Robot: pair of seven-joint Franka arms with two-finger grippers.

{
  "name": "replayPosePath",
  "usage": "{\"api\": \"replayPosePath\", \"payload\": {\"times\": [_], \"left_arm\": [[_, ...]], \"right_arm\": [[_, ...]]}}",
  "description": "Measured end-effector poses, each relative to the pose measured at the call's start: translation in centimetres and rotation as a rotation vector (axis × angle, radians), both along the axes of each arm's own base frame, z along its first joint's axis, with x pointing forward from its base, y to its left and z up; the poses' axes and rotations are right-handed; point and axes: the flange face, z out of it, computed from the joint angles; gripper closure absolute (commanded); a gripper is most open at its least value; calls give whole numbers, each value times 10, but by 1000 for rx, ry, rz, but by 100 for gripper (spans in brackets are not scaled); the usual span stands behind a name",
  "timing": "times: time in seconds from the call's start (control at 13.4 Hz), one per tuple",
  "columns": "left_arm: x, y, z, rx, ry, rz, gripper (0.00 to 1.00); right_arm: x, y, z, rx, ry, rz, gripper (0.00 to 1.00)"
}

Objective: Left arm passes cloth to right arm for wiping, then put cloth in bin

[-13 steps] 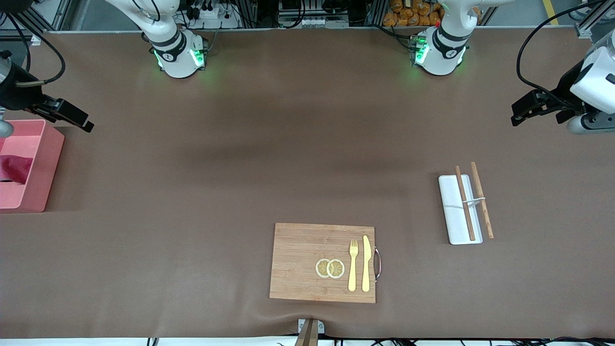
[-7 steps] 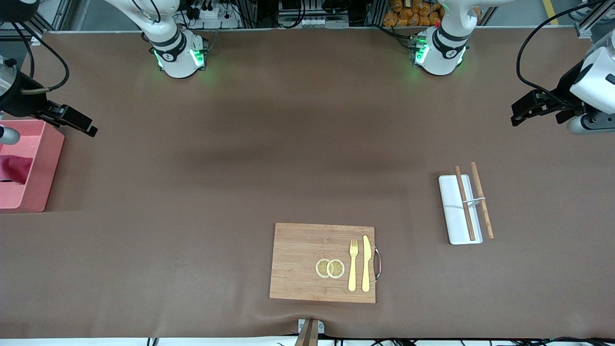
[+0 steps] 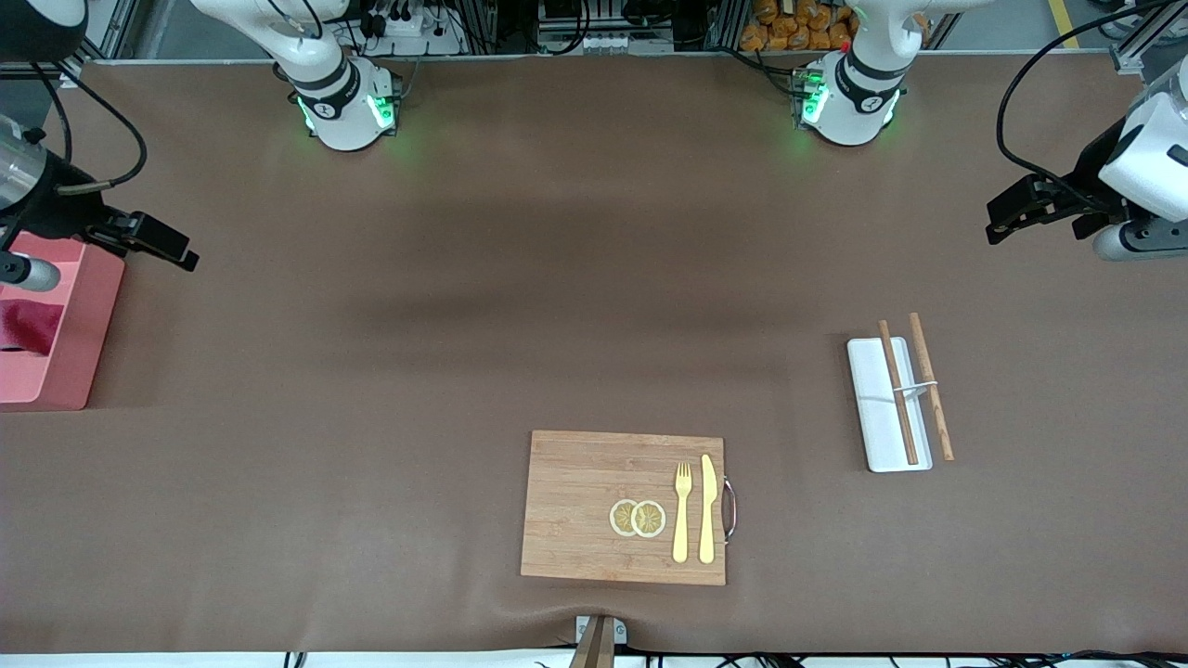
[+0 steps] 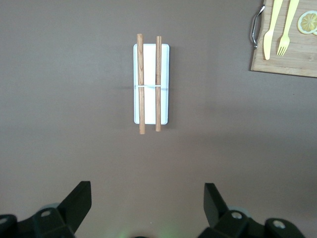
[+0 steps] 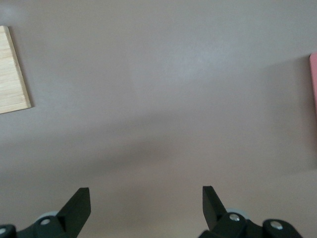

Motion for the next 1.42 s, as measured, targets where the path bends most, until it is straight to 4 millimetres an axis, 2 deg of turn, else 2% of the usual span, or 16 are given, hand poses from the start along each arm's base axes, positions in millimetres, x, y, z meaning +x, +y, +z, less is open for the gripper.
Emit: {"api": "replayPosePath", "payload": {"times": [0.22, 0.37, 0.75, 1.42], "left_arm": [[0, 0, -1, 0, 0, 0, 0], [0, 0, -1, 0, 1, 0, 0], [1, 0, -1, 0, 0, 0, 0], [1, -1, 0, -1, -7, -4, 0]], "right_arm": [[19, -32, 8, -14, -49, 108, 0], [29, -40, 18, -22, -77, 130, 0], [30, -43, 48, -31, -123, 128, 0], [20, -29, 59, -20, -108, 133, 0]]}}
